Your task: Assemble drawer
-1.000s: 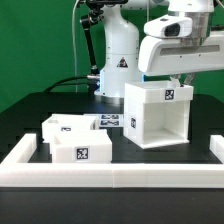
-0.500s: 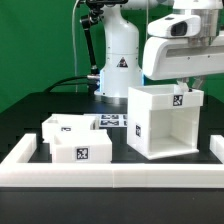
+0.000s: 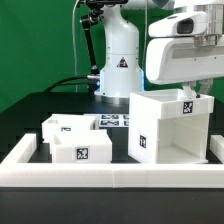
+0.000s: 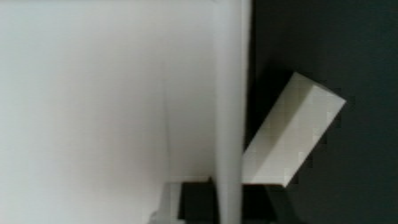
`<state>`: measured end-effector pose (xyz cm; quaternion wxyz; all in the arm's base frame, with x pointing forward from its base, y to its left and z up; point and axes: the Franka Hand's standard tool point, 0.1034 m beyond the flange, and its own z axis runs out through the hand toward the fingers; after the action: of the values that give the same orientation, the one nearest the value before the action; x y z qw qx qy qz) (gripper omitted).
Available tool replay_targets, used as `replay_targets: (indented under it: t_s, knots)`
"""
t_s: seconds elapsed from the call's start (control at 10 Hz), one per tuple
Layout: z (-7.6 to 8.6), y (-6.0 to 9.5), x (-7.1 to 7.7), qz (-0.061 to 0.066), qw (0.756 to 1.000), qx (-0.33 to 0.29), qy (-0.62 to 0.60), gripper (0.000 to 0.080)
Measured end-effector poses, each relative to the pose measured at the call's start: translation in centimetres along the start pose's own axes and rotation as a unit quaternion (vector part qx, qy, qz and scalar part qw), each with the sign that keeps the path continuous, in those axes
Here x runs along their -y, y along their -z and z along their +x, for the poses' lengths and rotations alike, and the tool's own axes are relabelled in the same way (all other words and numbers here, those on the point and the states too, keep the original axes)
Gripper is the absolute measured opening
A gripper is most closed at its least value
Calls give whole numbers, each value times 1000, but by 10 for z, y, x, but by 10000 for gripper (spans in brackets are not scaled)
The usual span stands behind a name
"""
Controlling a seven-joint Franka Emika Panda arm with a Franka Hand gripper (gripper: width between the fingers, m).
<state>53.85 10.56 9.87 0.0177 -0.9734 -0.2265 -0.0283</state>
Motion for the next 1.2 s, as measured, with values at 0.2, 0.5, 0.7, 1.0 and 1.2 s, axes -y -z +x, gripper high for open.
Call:
replay_targets:
  t_s: [0.2,0.5,0.7,1.0,1.2]
  knots:
    - [0,0,0,0,1000,0,-4,38]
    - [15,-1,-1,-2,991,-25,-135,38]
    - [27,-2,-9,4,967,-32,-251,38]
    - [36,1,-10,15,939,-42,-342,38]
    - [38,2,-9,22,920,-44,-388,38]
